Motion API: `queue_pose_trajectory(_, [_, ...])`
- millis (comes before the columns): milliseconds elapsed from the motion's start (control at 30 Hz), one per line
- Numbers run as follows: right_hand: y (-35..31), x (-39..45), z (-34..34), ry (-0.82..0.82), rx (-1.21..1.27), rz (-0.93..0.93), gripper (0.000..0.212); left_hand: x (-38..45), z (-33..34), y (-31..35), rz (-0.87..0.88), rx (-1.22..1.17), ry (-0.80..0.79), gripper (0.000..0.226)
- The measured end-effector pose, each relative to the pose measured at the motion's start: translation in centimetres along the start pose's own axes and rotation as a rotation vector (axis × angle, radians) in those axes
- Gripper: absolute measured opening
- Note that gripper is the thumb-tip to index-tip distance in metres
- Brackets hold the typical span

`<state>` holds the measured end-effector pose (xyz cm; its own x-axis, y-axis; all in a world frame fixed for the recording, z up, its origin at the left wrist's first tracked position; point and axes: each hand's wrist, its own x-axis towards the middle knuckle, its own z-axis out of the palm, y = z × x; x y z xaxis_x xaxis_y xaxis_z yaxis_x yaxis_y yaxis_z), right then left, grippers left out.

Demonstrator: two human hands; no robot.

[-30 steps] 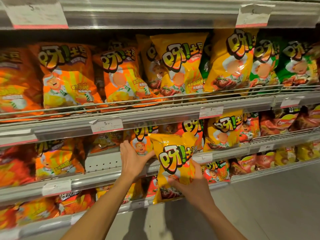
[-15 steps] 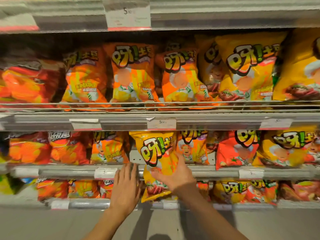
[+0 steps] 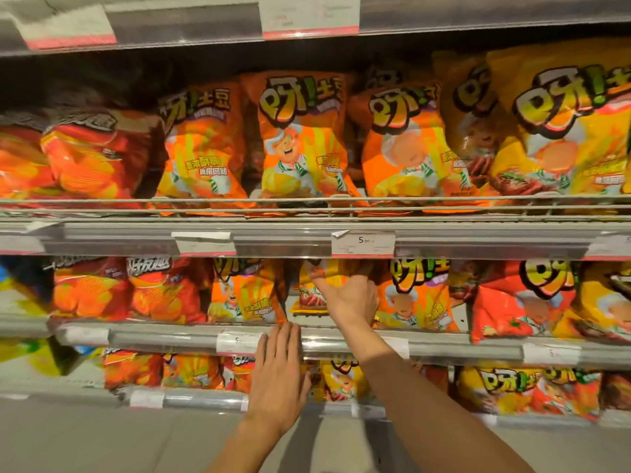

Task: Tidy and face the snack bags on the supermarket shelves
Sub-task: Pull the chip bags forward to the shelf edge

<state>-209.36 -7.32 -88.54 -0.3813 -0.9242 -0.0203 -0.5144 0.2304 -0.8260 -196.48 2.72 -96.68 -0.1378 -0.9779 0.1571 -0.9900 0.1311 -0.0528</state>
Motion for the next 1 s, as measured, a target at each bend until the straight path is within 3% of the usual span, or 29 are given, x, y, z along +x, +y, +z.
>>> queue_pose_trajectory(133, [1.1, -0.6, 1.3, -0.08, 0.056, 0.005, 0.108, 0.0, -0.2, -0.1, -0.004, 0.012, -0.041, 0.082])
queue_pose_trajectory(500, [3.0, -1.1, 0.2, -0.21, 0.02, -0.078, 0.1, 0.3, -0.8, 0.6, -0.055, -0.113, 0.057, 0.071])
queue_pose_trajectory(667, [4.7, -2.8, -1.6, -0.312, 0.064, -0.139, 0.114, 0.1, -1.7, 2.1, -0.112, -0.229, 0.069, 0.06])
queue_pose_trajectory(800, [8.4, -5.6, -4.3, -0.276, 0.184, -0.205, 0.087, 0.1, -2.3, 5.3, -0.147, -0.446, 0.106, 0.042])
queue_pose_trajectory(900, [11.7, -6.2, -8.0, -0.265, 0.333, -0.081, 0.063, 0.6, -2.8, 8.7, -0.159, -0.648, 0.107, 0.028])
queue_pose_trajectory(1000, [15.4, -5.3, -13.3, -0.139, 0.418, 0.002, 0.049, 1.0, -3.8, 13.0, -0.205, -0.849, 0.092, 0.018])
